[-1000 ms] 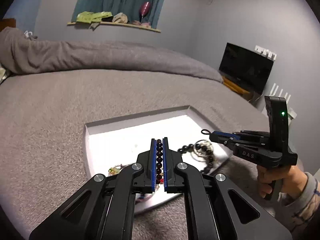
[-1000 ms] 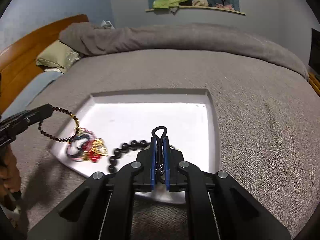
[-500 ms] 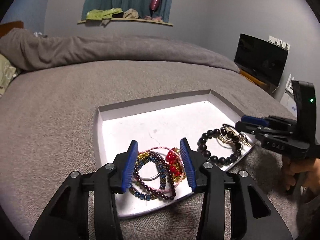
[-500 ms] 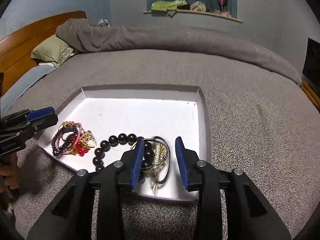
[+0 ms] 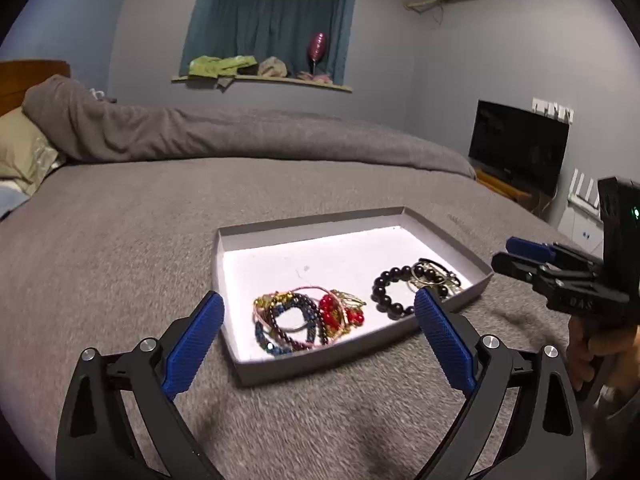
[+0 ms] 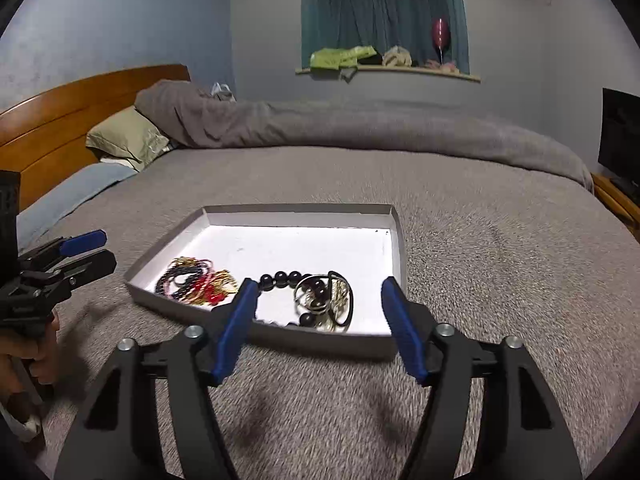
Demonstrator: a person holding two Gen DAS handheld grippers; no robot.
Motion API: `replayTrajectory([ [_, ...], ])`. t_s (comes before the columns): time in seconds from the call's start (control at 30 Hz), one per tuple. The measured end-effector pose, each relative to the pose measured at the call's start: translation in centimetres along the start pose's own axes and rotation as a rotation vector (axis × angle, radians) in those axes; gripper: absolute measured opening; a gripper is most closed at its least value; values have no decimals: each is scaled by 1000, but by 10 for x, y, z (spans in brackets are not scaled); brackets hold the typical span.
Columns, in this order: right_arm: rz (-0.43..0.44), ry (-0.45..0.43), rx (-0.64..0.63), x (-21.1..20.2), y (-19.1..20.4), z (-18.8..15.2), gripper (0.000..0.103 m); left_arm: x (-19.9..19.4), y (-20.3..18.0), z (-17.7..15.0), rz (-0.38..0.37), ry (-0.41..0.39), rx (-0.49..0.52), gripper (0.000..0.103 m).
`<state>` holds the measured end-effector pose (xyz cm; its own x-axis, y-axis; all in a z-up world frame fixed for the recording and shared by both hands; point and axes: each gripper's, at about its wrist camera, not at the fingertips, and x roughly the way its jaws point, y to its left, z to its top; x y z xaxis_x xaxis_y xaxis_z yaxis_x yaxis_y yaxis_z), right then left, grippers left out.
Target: Organize jewelry
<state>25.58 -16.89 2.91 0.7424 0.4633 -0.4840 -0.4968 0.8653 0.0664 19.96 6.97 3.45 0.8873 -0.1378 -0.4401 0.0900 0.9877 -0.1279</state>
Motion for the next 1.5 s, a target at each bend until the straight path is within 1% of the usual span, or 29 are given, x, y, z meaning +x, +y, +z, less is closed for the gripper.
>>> replayTrajectory([
  [0.07, 5, -15, 0, -9, 3, -5, 72, -8, -3, -6, 3, -15, -1, 97],
  [0.13, 10, -28, -6, -17, 7, -9, 79, -15, -7, -12, 8, -25, 0, 97],
  [0.27, 21, -43, -31, -29, 17, -19, 84, -25, -15, -23, -2, -37, 2, 97],
  [0.37, 26, -60, -38, -38, 26, -25, 89, -33, -22, -30, 11, -51, 16, 97],
  [0.43, 23, -74, -40, -42, 32, -30, 94, -36, -26, -36, 13, -54, 22, 97],
  [0.5, 17, -87, -36, -45, 35, -35, 96, -39, -29, -41, 14, -61, 25, 98],
  [0.57, 20, -92, -31, -46, 36, -40, 96, -40, -31, -47, 24, -66, 27, 98],
  [0.7, -11, -99, -48, -44, 39, -53, 96, -41, -35, -54, 49, -78, 44, 98],
  [0.87, -27, -114, -52, -46, 40, -58, 97, -42, -38, -59, 66, -91, 61, 98],
  [1.03, -24, -111, -35, -45, 37, -58, 97, -46, -36, -61, 70, -108, 49, 98],
  [1.5, -27, -109, -31, -44, 37, -56, 98, -50, -31, -62, 62, -121, 29, 98],
])
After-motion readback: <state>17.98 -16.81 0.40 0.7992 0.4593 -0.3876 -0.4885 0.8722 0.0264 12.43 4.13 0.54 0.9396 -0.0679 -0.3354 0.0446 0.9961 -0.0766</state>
